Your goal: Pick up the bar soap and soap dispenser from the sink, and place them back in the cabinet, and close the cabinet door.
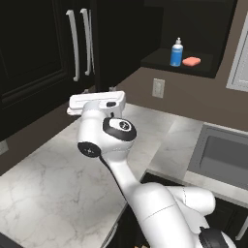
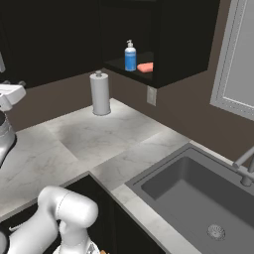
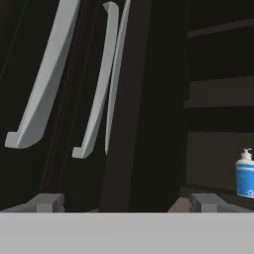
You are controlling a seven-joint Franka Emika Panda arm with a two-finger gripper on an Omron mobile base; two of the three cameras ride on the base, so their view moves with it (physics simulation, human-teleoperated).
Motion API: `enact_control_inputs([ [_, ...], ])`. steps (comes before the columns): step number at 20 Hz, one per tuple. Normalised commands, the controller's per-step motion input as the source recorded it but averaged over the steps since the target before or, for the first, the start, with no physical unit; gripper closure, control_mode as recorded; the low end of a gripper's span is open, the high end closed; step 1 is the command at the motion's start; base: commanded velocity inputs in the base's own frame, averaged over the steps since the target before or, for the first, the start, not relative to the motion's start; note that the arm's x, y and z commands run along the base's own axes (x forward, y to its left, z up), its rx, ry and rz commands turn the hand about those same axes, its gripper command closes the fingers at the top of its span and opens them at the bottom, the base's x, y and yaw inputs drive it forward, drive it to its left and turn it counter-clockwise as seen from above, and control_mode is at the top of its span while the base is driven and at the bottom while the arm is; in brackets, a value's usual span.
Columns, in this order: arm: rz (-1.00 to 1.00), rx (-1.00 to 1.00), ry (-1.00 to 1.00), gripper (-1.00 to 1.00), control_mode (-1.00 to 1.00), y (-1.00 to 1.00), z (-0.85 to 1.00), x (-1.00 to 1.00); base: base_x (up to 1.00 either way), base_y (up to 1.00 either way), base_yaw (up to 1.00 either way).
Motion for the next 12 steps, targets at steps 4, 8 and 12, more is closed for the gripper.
enact_control_inputs([
  [4,0.0,0.0,0.0,-1.0,-1.0,-0.05,0.0,0.16,0.0,0.0,0.0],
  [8,0.0,0.0,0.0,-1.0,-1.0,-0.03,0.0,0.17,0.0,0.0,0.0],
  [12,0.0,0.0,0.0,-1.0,-1.0,-0.01,0.0,0.14,0.0,0.0,0.0],
])
